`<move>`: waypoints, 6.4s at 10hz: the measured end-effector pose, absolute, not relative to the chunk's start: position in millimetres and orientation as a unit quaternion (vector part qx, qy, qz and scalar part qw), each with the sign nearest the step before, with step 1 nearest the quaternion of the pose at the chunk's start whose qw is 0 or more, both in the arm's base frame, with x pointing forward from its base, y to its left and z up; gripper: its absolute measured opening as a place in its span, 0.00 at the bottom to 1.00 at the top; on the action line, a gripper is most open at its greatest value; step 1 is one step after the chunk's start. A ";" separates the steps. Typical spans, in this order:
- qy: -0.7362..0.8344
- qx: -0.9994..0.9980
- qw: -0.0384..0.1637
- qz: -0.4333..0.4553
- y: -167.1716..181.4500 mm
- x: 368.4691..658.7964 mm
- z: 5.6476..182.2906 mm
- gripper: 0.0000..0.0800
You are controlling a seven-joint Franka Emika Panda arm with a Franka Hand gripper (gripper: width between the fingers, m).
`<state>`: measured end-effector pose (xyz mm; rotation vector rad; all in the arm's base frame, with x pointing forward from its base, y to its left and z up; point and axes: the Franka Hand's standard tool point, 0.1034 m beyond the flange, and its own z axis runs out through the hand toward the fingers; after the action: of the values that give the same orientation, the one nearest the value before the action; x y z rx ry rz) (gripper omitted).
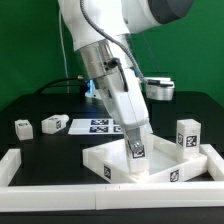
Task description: Assemble square table
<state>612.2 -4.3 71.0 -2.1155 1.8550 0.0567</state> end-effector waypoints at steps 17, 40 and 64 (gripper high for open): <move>0.058 -0.993 0.090 -0.056 6.0 610.6 67.5 0.81; 0.563 -0.820 0.107 -0.003 6.2 613.9 54.9 0.66; 0.512 -0.851 0.118 -0.011 2.4 618.4 62.8 0.36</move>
Offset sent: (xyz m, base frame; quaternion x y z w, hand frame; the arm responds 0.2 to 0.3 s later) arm 0.0000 0.0000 0.0000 0.0000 0.0000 0.0000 1.0000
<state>618.4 2.4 62.8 -2.4875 1.4982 -0.0329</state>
